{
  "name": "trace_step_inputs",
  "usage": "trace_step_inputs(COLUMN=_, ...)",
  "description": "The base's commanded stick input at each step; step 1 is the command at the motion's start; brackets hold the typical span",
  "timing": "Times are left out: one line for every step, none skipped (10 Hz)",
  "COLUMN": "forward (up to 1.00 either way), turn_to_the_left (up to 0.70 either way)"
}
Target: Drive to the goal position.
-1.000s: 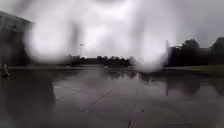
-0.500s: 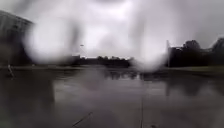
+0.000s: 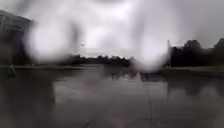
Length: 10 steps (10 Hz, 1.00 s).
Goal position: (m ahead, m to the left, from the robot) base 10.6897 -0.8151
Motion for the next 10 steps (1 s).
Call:
trace_step_inputs(forward=0.70, turn_to_the_left=0.00)
trace_step_inputs(forward=0.70, turn_to_the_left=0.00)
trace_step_inputs(forward=0.70, turn_to_the_left=0.00)
trace_step_inputs(forward=0.70, turn_to_the_left=0.00)
trace_step_inputs(forward=0.70, turn_to_the_left=0.00)
trace_step_inputs(forward=0.70, turn_to_the_left=0.00)
trace_step_inputs(forward=0.70, turn_to_the_left=0.00)
trace_step_inputs(forward=0.70, turn_to_the_left=0.00)
trace_step_inputs(forward=0.70, turn_to_the_left=-0.12)
trace_step_inputs(forward=0.70, turn_to_the_left=-0.24)
